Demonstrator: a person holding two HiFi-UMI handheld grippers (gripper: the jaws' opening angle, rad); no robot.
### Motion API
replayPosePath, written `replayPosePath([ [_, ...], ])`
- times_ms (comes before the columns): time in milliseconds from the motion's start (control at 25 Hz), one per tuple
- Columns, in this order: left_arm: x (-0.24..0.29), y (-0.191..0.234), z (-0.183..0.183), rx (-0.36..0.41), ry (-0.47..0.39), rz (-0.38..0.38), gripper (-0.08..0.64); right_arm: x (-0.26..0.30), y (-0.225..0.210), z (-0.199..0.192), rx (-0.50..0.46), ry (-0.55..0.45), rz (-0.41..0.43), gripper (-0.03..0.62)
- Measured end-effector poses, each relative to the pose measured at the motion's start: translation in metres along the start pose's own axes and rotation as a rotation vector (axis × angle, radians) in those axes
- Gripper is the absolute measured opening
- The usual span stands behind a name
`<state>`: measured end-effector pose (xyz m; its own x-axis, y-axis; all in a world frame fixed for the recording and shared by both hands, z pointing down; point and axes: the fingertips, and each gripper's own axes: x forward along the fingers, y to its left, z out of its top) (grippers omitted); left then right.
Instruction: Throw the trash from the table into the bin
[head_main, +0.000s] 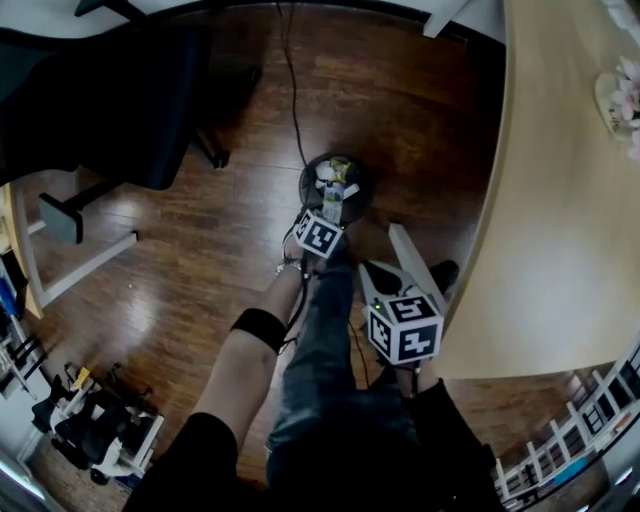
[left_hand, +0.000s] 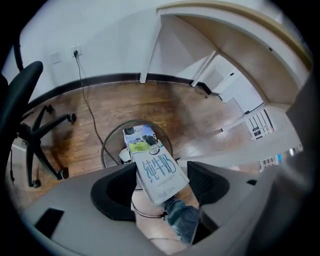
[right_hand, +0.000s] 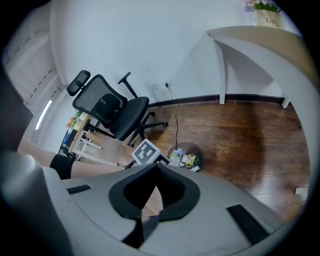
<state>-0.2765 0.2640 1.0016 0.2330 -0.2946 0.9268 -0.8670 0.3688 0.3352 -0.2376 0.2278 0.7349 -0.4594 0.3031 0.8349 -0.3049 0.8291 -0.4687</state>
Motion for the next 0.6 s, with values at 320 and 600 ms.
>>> replayPosePath([
  [320,0.043,0.020,-0.001,-0.047,0.076,-0.025,0.525,0.008,-0.010,-0.016,0.023,0.007,0.013,0.009],
  [600,0.037,0.014,0.004,-0.082,0.018,-0.050,0.523,0.005,-0.007,-0.017,0.023,-0.005,0.016,0.009],
])
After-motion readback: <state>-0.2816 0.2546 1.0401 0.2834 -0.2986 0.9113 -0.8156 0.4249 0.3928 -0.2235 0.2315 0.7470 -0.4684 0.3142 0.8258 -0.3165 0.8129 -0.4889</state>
